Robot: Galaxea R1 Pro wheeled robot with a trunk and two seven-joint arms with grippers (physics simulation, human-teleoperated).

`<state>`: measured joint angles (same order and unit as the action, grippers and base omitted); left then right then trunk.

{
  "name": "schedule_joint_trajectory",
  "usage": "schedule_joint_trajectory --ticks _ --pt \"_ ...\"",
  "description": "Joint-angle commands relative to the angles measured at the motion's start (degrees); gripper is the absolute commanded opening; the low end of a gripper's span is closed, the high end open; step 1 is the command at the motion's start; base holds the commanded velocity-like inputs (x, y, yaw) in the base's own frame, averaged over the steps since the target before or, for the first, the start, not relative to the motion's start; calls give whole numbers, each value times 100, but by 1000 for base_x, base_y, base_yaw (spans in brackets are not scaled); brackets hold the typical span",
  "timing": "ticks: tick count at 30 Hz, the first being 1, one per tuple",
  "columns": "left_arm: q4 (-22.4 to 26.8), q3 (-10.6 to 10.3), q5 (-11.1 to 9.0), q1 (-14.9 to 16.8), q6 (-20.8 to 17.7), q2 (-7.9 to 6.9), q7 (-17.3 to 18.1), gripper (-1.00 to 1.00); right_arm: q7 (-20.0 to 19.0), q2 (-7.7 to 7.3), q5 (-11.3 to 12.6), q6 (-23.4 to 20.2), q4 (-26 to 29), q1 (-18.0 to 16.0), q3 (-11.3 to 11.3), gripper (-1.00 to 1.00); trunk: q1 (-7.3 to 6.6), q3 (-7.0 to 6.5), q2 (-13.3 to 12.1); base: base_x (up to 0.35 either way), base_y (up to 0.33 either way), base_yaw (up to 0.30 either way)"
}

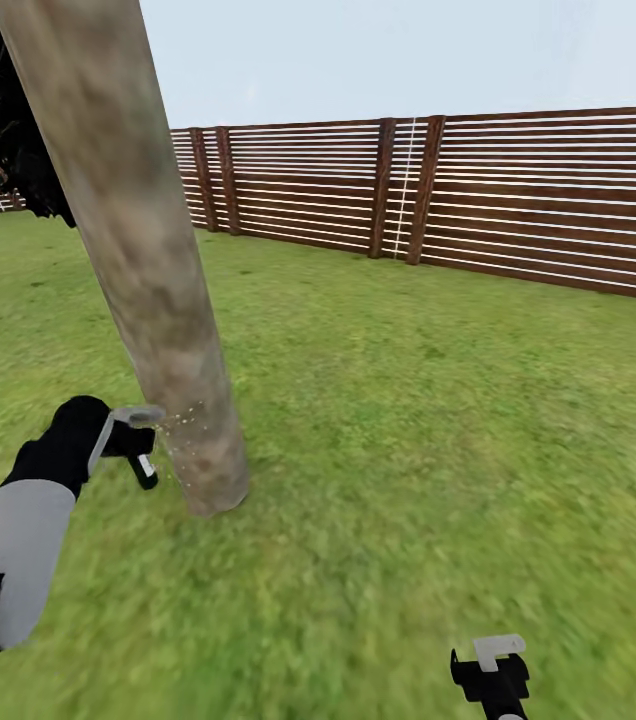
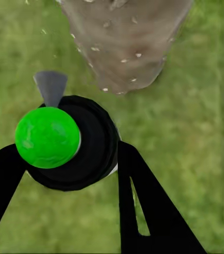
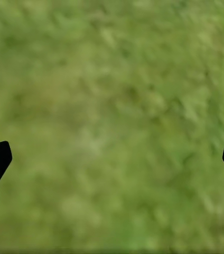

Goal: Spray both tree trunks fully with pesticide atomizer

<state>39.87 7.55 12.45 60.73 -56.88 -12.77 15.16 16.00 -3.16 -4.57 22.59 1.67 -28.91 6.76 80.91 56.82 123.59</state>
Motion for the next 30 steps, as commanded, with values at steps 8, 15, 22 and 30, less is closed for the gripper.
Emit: schedule_joint_trajectory --ticks 8,15,22,30 --pt "-6 0 92 -39 22 -84 0 -100 0 0 -1 0 0 0 2 100 0 0 0 0 0 0" --pt "-40 26 92 -87 110 19 -72 -100 0 8 -5 1 0 0 9 100 0 0 0 103 -125 89" --pt "-44 18 76 -121 116 46 -75 -100 0 -1 -1 0 0 1 1 100 0 0 0 -38 -276 16" --pt "-54 26 92 -142 116 39 -75 -100 0 0 -1 0 0 0 1 100 0 0 0 -113 -278 0"
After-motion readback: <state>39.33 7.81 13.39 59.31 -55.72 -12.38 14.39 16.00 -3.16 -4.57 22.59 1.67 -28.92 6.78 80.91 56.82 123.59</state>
